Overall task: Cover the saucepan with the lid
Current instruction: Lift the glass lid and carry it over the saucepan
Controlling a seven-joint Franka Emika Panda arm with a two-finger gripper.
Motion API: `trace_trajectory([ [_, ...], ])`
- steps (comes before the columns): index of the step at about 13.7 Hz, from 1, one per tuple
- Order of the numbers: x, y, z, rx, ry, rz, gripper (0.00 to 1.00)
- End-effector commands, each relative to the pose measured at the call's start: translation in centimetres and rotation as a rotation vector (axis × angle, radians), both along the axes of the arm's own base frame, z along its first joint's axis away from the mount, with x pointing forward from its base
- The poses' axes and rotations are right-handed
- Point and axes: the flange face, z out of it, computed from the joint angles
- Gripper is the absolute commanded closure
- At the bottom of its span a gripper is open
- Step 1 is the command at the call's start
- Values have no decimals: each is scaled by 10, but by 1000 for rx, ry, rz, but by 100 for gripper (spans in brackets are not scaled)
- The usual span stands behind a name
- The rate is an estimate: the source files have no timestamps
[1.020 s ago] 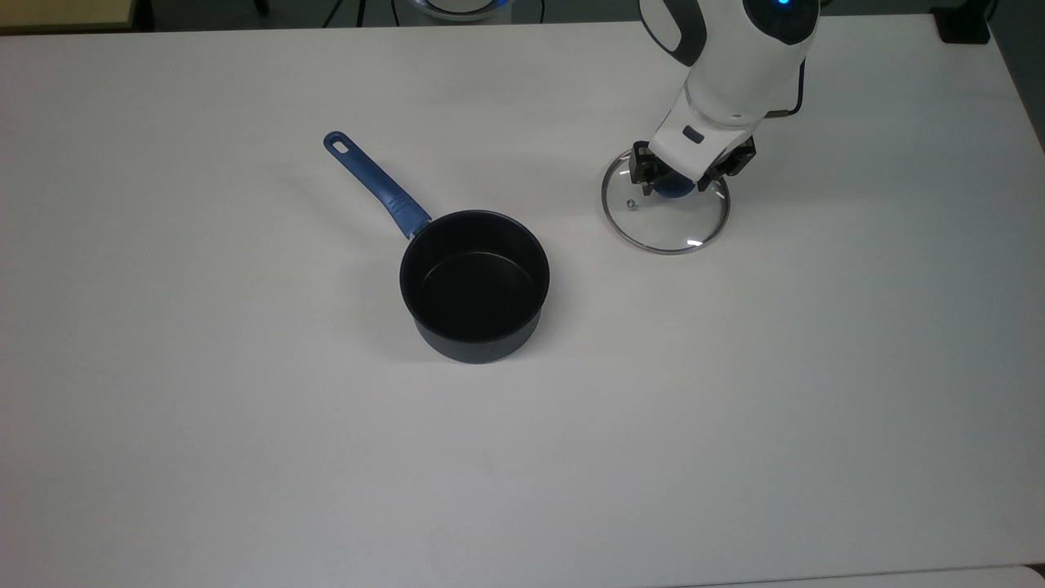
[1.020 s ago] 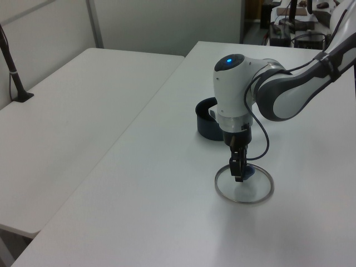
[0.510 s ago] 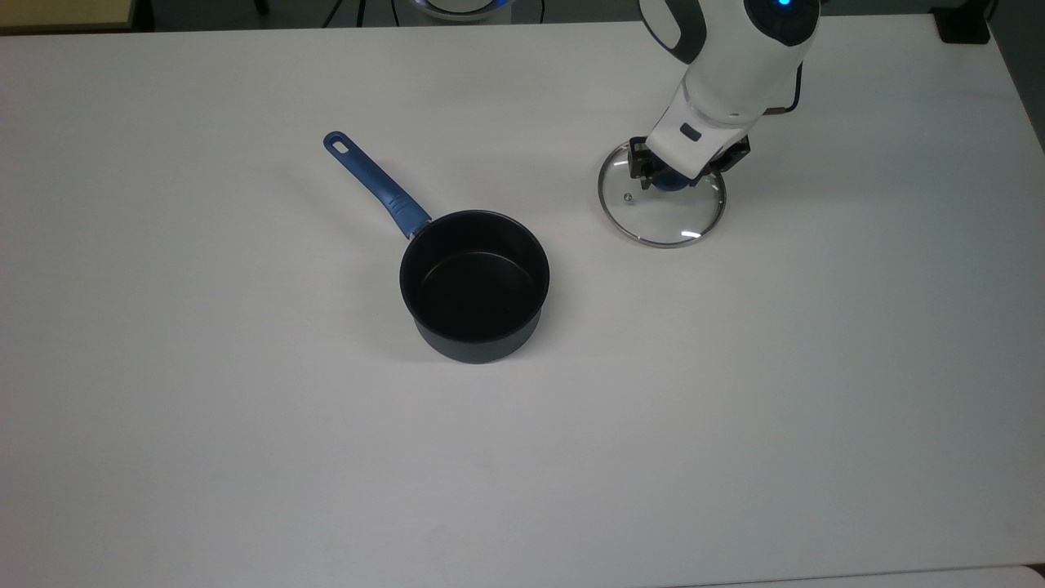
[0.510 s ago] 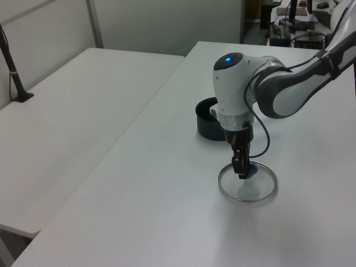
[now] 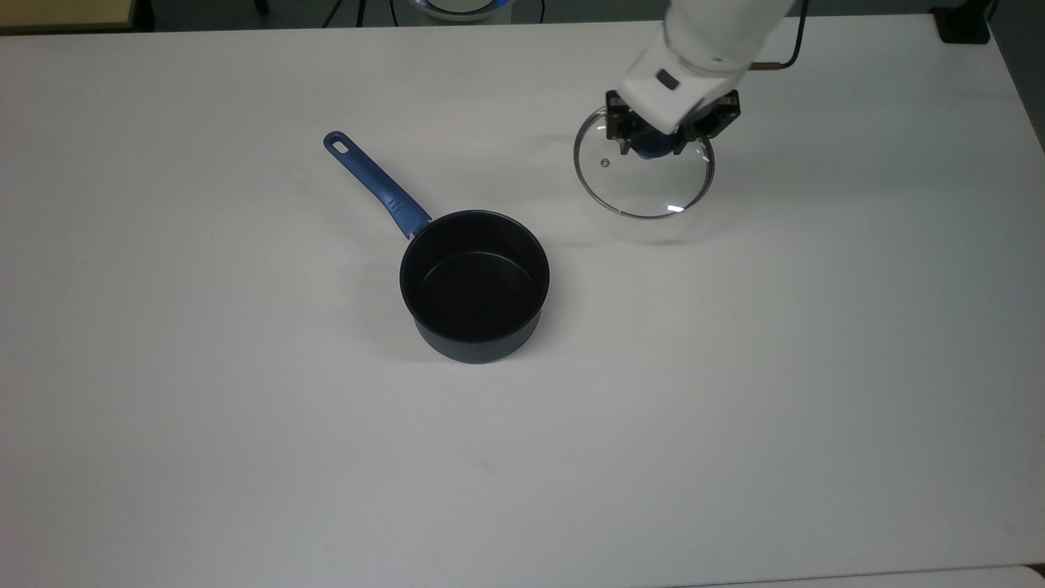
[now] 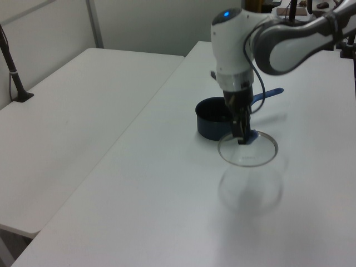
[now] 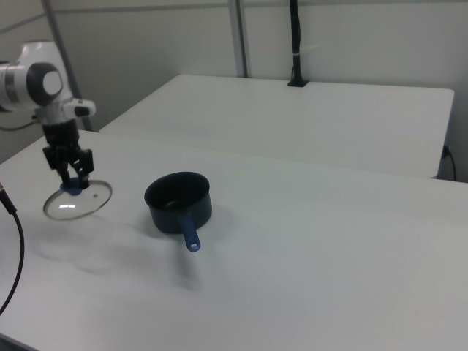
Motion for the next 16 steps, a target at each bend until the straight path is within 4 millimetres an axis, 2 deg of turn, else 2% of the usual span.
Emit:
trace_trajectory([
  [1, 27, -48, 49, 50, -28, -72, 46],
  [3, 48, -92, 55, 51, -50, -146, 46],
  [5, 72, -135, 52, 49, -63, -218, 46],
  [8, 97, -183, 38, 43, -68, -292, 46],
  [12, 113, -220, 25, 41, -72, -347, 46],
  [16, 119, -217, 7, 38, -59, -348, 46],
])
